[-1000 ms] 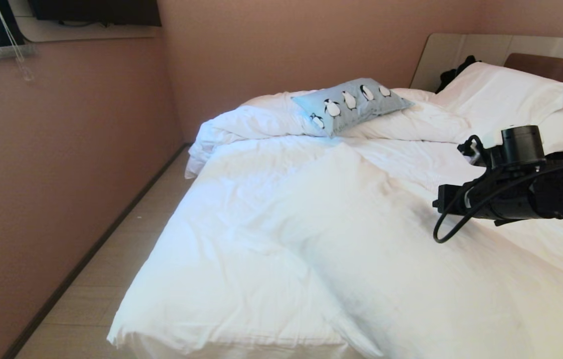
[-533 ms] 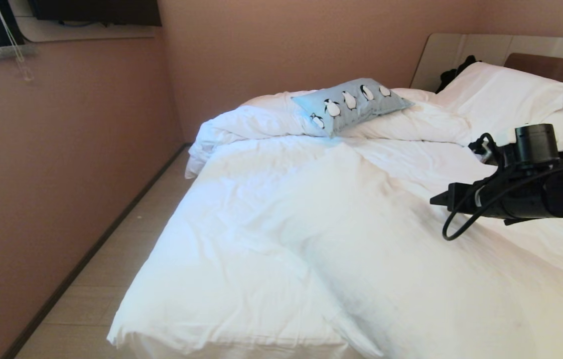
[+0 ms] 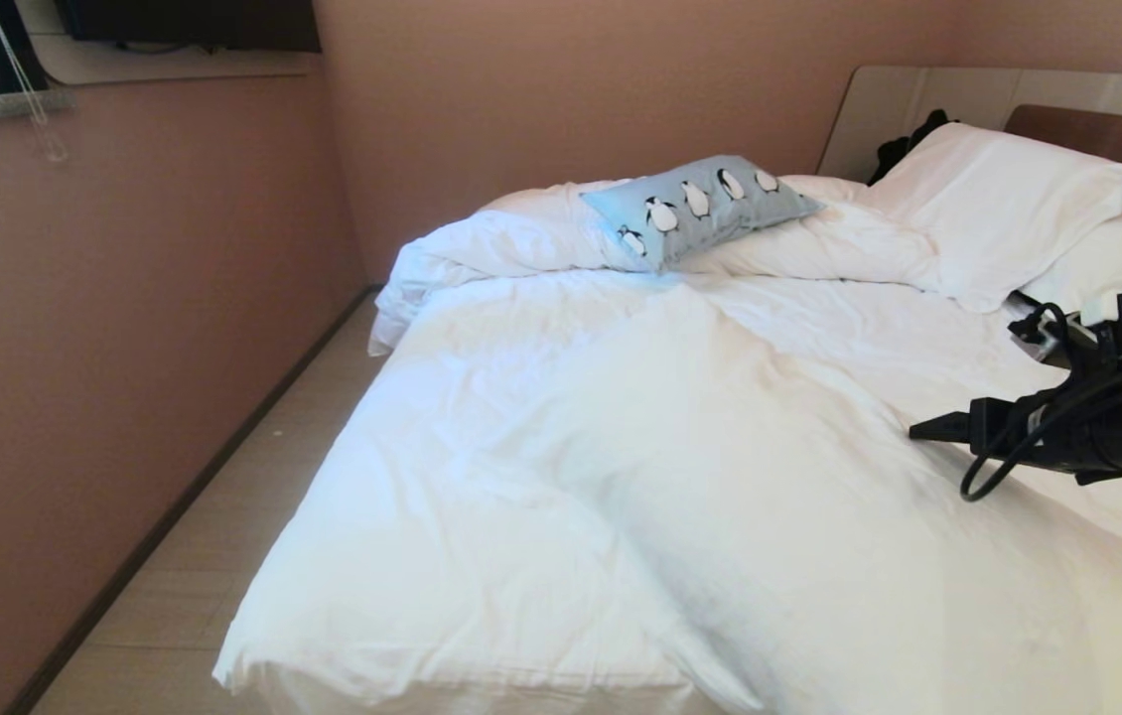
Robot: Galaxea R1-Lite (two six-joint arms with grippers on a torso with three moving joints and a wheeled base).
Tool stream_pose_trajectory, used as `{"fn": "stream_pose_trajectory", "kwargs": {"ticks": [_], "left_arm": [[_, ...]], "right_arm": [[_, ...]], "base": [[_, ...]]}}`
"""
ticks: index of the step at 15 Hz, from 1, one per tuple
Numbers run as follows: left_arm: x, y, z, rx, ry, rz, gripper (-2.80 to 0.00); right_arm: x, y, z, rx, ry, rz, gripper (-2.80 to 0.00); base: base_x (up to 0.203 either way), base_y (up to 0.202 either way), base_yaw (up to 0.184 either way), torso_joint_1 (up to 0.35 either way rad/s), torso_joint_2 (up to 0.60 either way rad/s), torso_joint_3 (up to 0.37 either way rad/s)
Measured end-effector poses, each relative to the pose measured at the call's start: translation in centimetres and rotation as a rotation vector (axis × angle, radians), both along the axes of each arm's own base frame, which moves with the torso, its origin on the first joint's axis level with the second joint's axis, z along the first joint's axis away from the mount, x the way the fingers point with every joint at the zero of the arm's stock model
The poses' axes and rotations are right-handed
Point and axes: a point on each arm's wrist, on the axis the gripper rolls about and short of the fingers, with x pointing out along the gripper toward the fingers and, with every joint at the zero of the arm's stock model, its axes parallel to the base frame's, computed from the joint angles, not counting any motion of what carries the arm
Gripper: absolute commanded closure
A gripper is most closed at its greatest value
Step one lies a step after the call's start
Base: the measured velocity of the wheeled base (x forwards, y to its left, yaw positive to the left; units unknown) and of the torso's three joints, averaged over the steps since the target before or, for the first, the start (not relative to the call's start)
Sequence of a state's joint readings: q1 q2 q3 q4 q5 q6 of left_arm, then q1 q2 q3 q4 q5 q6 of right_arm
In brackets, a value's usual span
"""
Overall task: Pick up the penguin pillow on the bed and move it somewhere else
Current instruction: Pick up the pillow
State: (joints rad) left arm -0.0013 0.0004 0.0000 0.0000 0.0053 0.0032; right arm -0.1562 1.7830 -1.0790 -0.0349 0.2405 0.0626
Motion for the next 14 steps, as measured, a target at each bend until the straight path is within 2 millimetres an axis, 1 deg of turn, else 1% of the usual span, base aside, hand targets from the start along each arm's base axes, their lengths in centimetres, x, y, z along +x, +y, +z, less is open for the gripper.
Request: {"fn": "stream_pose_trajectory", "kwargs": {"ticks": [2,6,9,14], "left_arm": [[0.0,0.0,0.0,0.000,0.000,0.000,0.00],[0.0,0.0,0.0,0.000,0.000,0.000,0.00],[0.0,0.0,0.0,0.000,0.000,0.000,0.00],[0.0,0.0,0.0,0.000,0.000,0.000,0.00]], "right_arm": [[-0.3,-0.3,-0.5,0.024,0.000,0.106,-2.80],[-0.7,-0.3,-0.7,0.090,-0.037,0.293,-2.80],[-0.9,-0.2,-0.9,0.153,-0.057,0.390,-2.80],[-0.9,0.0,-2.1,0.219,-0.066,0.527,-2.80]], "base": [[0.000,0.000,0.000,0.000,0.00,0.000],[0.000,0.000,0.000,0.000,0.00,0.000],[0.000,0.000,0.000,0.000,0.00,0.000],[0.000,0.000,0.000,0.000,0.00,0.000]]}}
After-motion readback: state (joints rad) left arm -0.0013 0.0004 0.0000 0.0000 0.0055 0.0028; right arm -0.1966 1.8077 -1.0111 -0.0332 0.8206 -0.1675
